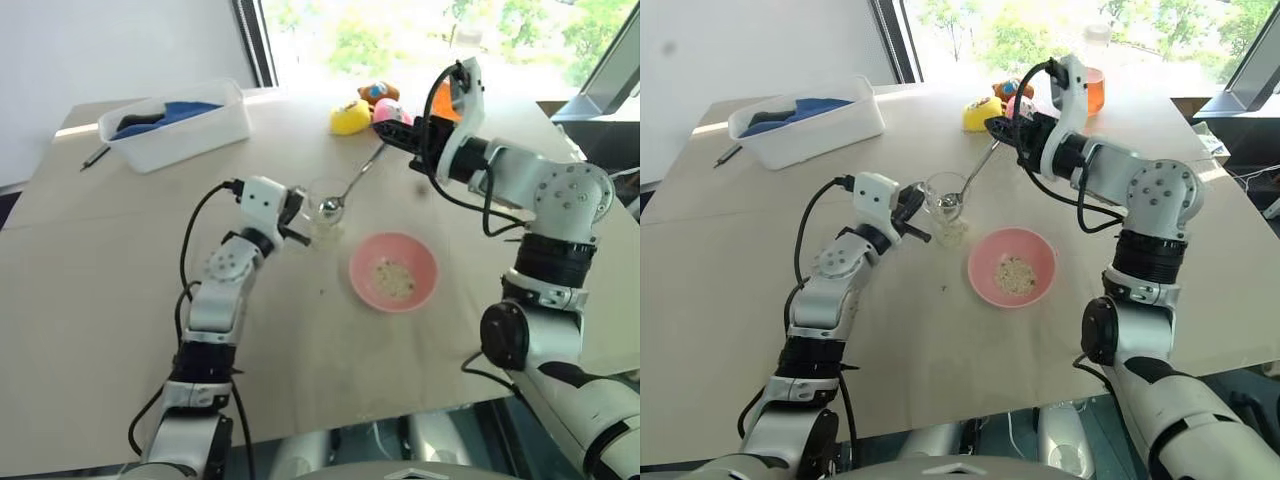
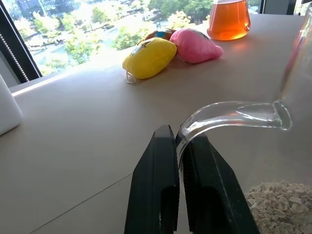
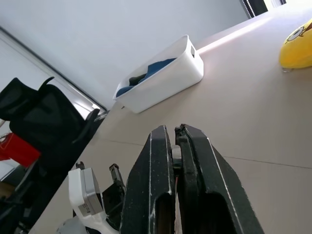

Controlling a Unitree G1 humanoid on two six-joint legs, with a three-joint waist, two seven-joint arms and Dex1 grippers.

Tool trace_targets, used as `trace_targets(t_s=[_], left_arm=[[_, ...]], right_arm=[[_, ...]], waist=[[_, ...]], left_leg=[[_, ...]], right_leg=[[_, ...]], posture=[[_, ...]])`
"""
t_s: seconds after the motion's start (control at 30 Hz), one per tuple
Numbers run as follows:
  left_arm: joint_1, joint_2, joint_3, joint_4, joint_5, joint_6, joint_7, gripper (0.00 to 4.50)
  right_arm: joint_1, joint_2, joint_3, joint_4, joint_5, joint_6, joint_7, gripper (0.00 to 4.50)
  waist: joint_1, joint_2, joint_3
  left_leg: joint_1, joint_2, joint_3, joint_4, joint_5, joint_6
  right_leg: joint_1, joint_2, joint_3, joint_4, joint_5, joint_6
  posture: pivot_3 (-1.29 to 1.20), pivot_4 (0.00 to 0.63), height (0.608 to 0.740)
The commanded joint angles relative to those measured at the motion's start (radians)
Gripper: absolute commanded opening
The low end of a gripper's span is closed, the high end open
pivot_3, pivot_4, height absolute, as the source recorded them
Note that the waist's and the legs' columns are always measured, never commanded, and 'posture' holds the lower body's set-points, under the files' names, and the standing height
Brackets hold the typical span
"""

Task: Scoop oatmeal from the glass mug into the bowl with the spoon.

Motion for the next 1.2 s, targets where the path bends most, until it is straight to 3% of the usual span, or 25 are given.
trace_targets(t_s=[0.03, 0.67, 1.2], left_arm=[[0.002, 0.004, -0.009, -0.002, 0.005, -0.019, -0.014, 0.01], [0.017, -0.035, -0.003, 0.047, -0.013, -0.101, -0.036, 0.01], [-0.007, -0.066, -0.010, 0.125, -0.025, -0.178, -0.066, 0.01]], right_arm=[[-0.040, 0.025, -0.045, -0.009, 0.053, 0.010, -0.050, 0.00], [-0.084, -0.009, -0.243, 0.111, 0.213, 0.083, -0.285, 0.00], [-0.082, -0.035, -0.305, 0.168, 0.392, 0.051, -0.474, 0.00]], waist=[[0.000, 0.000, 0.000], [0.001, 0.000, 0.000], [0.000, 0.000, -0.001]], left_leg=[[0.000, 0.000, 0.000, 0.000, 0.000, 0.000], [0.000, 0.000, 0.001, 0.000, 0.000, 0.000], [0.000, 0.000, 0.001, 0.000, 0.000, 0.000]], right_leg=[[0.000, 0.000, 0.000, 0.000, 0.000, 0.000], [0.000, 0.000, 0.000, 0.001, 0.000, 0.000], [0.000, 0.000, 0.001, 0.001, 0.000, 0.000]], posture=[[0.00, 0.150, 0.740], [0.00, 0.150, 0.740], [0.00, 0.150, 0.740]])
